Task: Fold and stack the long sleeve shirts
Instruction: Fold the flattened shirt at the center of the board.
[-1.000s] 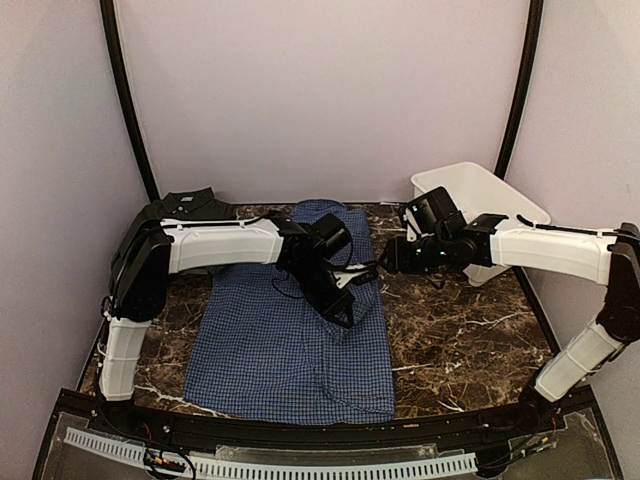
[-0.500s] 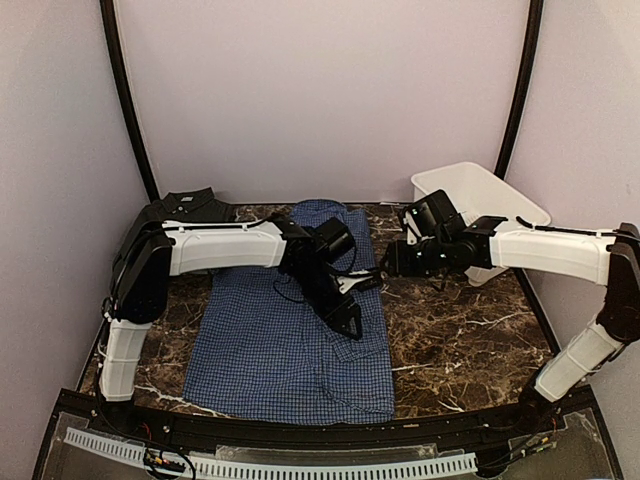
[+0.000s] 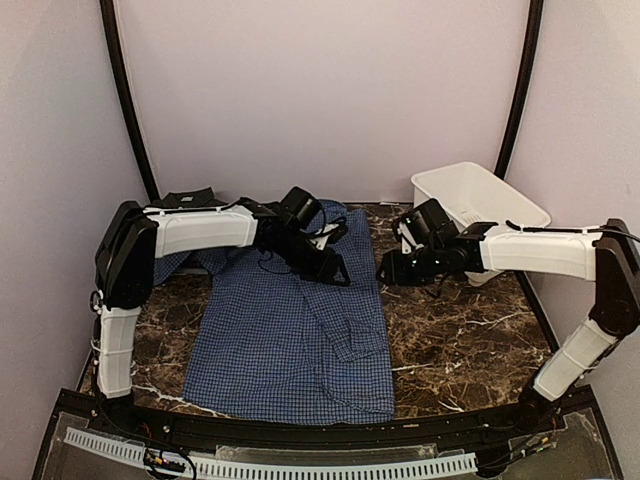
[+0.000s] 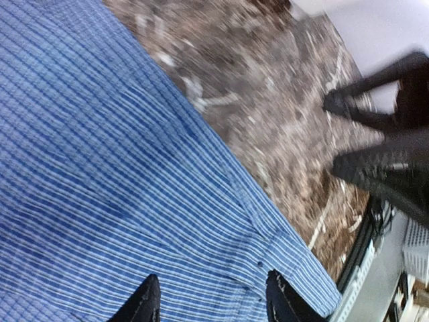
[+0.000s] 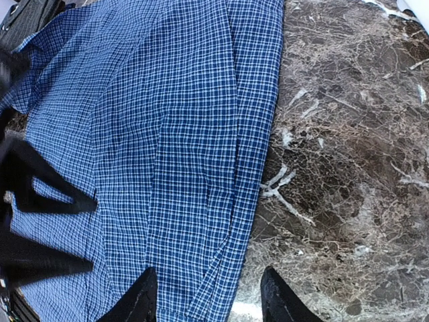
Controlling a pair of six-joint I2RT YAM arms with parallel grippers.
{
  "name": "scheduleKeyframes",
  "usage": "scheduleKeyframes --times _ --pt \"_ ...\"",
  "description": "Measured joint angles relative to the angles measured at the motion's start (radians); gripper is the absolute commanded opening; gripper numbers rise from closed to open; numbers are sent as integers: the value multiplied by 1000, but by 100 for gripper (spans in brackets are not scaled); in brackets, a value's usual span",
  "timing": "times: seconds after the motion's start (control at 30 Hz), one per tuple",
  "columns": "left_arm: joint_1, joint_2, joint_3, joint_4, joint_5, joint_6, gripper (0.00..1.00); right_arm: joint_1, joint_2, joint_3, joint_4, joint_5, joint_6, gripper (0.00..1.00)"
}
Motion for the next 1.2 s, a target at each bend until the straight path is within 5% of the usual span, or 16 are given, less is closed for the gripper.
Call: scheduleKeyframes --times 0.33,0.7,1.2 --pt "177 47 37 196 -143 -181 44 0 116 85 42 -80 -8 45" --pt "194 246 125 227 -199 -202 42 29 223 155 103 -172 -7 45" --pt "192 270 166 231 -263 -265 42 85 341 41 206 -230 3 43"
